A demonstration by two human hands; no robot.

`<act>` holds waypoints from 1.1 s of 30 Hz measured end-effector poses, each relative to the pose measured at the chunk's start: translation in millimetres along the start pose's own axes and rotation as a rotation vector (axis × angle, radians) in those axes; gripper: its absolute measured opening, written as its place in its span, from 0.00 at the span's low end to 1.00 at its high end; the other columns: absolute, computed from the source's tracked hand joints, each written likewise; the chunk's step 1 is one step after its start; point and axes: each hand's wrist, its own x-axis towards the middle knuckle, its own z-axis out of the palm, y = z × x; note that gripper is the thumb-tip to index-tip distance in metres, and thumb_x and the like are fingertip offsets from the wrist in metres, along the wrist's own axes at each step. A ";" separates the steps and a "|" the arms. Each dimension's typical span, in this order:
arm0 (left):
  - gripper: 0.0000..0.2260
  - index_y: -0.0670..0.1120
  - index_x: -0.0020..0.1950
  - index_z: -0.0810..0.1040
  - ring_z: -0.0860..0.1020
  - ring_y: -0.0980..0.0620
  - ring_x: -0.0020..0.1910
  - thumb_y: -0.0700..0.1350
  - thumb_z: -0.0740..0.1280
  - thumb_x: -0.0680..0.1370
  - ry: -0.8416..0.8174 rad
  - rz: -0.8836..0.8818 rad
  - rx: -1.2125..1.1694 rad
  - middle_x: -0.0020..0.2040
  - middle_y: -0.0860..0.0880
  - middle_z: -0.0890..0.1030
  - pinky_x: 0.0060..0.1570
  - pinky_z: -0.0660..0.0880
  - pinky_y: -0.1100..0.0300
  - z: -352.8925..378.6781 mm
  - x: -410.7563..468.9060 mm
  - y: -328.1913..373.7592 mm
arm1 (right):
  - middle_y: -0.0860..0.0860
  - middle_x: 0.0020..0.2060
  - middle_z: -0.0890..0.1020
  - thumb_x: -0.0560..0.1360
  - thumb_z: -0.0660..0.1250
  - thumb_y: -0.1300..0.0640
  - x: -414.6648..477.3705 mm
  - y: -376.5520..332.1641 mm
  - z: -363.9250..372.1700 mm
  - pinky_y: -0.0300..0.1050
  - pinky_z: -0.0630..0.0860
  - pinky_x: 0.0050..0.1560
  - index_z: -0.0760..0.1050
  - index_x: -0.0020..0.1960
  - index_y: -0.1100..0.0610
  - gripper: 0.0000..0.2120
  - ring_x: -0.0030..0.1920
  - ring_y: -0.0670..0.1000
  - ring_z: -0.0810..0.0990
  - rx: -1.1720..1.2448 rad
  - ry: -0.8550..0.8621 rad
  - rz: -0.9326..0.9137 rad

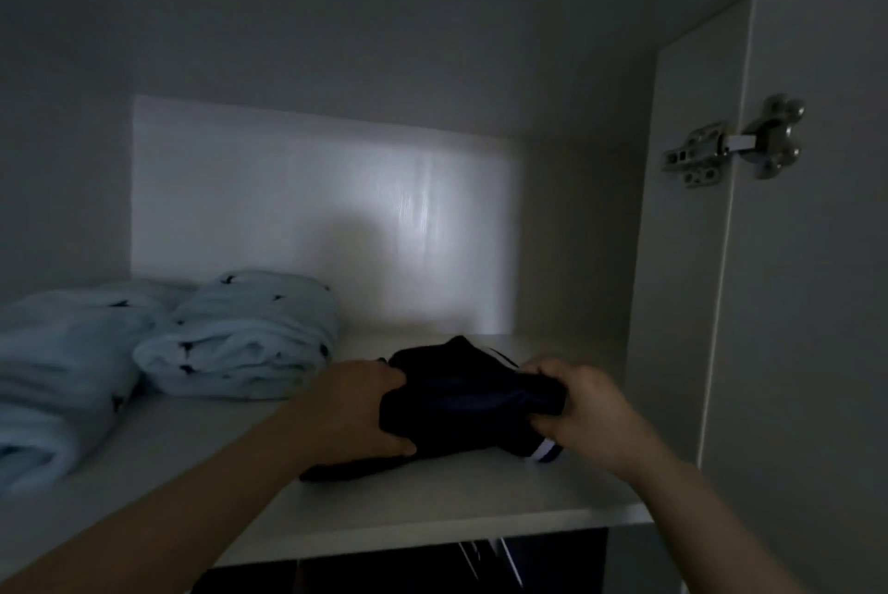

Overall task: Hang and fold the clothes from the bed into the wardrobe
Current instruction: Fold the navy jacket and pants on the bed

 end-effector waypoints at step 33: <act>0.44 0.64 0.76 0.42 0.47 0.45 0.77 0.79 0.32 0.62 -0.277 -0.247 0.194 0.79 0.54 0.44 0.73 0.54 0.41 20.1 -102.5 56.7 | 0.47 0.76 0.61 0.77 0.57 0.35 -73.8 -37.3 42.4 0.50 0.55 0.75 0.57 0.76 0.42 0.30 0.77 0.51 0.52 -0.317 -0.251 -0.178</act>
